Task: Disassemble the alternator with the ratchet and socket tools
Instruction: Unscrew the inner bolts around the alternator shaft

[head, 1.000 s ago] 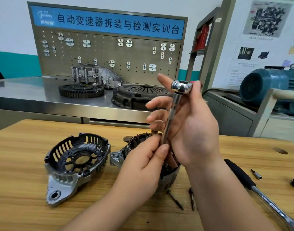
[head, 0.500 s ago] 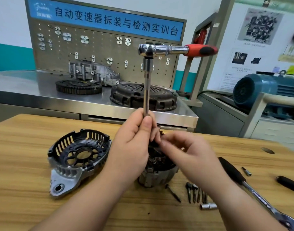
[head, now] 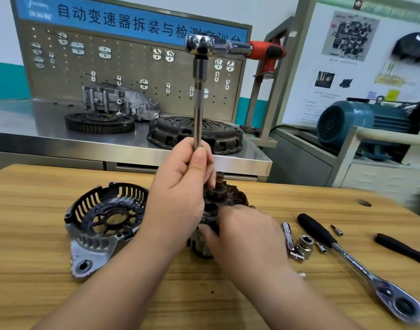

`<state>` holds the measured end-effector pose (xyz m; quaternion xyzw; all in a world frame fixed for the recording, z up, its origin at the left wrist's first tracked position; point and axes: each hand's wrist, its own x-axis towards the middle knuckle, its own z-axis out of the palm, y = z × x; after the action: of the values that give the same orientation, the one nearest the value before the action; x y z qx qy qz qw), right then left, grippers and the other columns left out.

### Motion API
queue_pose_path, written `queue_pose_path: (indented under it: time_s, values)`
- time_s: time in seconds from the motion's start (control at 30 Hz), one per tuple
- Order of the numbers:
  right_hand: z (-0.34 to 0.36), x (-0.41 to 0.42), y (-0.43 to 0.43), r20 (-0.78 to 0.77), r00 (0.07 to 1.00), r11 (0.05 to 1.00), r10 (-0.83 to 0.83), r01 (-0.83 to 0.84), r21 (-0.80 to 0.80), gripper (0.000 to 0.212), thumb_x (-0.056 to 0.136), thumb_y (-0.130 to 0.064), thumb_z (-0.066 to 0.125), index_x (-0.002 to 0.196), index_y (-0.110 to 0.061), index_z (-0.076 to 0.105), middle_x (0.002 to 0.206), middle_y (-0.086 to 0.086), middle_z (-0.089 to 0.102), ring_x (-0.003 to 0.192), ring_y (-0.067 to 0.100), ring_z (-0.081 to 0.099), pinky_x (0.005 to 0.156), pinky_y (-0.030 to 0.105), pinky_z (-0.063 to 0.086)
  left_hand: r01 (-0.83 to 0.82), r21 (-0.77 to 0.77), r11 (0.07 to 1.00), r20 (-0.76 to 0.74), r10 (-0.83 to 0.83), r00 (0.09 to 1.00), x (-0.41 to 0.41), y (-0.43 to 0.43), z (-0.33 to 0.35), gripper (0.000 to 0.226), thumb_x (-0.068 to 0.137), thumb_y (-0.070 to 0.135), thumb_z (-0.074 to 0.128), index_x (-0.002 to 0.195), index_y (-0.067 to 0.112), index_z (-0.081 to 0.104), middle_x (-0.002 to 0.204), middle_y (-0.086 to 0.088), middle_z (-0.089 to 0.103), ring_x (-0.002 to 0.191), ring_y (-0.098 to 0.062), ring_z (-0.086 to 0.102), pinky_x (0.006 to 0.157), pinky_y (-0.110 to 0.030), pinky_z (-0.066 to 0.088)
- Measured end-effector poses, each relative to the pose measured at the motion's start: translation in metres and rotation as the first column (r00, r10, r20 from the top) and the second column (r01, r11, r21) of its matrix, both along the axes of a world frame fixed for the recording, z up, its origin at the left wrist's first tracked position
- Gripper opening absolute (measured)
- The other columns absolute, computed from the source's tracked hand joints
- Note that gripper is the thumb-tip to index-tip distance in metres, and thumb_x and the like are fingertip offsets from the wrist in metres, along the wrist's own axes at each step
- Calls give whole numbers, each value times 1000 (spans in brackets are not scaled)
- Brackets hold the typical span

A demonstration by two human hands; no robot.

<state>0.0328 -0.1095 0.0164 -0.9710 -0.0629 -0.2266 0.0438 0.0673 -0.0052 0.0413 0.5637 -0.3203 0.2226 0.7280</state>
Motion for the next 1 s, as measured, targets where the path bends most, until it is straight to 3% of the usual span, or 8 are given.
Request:
queue_pose_path:
  time_s: [0.1,0.27,0.4,0.5,0.6,0.67,0.8,1.0]
  values:
    - [-2,1,3,-16,1000,999,9,-8,43,49,94,-50,47,63,-21,22,68,-5,33,71,26,43,47,30,21,3,-1,1000,-3,-3,1000,-1,-2,0,32,94,22,37,70,31,55,57,14,42,57,-6,42,61,-19,39]
    - [6,1,-4,87,995,970,56,-75,233,27,89,-49,57,82,-24,58,84,-5,64,81,21,60,62,32,43,-18,6,1000,13,17,1000,-3,1,0,31,95,23,37,72,31,55,58,13,43,58,-7,41,63,-24,39]
    - [25,1,-26,180,979,850,95,-174,497,19,82,-41,69,77,-23,69,65,-11,65,67,4,60,60,23,47,-22,10,1000,23,22,999,-6,3,2,31,96,22,36,73,30,56,59,14,43,58,-7,41,61,-23,39]
    - [35,-2,-57,88,991,757,97,-131,640,17,79,-37,71,71,-22,70,58,-7,66,54,2,60,49,16,46,-11,14,1000,11,11,1000,-9,4,2,30,95,22,36,74,29,57,58,13,42,57,-8,40,64,-24,41]
    - [29,-1,-99,-71,996,672,53,17,741,20,83,-30,71,72,-13,70,53,-2,64,42,5,53,40,19,40,-6,6,1000,12,6,1000,-10,7,2,31,96,21,36,78,31,59,58,12,41,57,-10,39,68,-33,41]
    - [15,1,-127,-201,980,648,-2,155,746,22,85,-27,72,74,-8,70,54,2,65,42,8,51,41,23,38,-4,-13,1000,6,5,1000,-10,6,1,30,96,20,36,81,32,60,59,12,41,57,-11,37,66,-34,41]
    - [-23,9,-160,-453,883,709,-124,398,582,25,87,-29,70,77,-6,72,64,7,69,44,8,50,41,21,34,-14,-42,999,-9,13,1000,-12,5,0,32,95,20,38,79,32,62,57,10,39,54,-10,33,55,-29,35]
    - [-45,23,-180,-557,796,738,-238,521,430,31,88,-34,68,81,-3,72,67,5,66,46,12,47,38,20,33,17,-63,998,-84,-23,996,-17,2,-1,29,93,23,42,73,28,63,53,10,36,45,-4,27,40,-14,24]
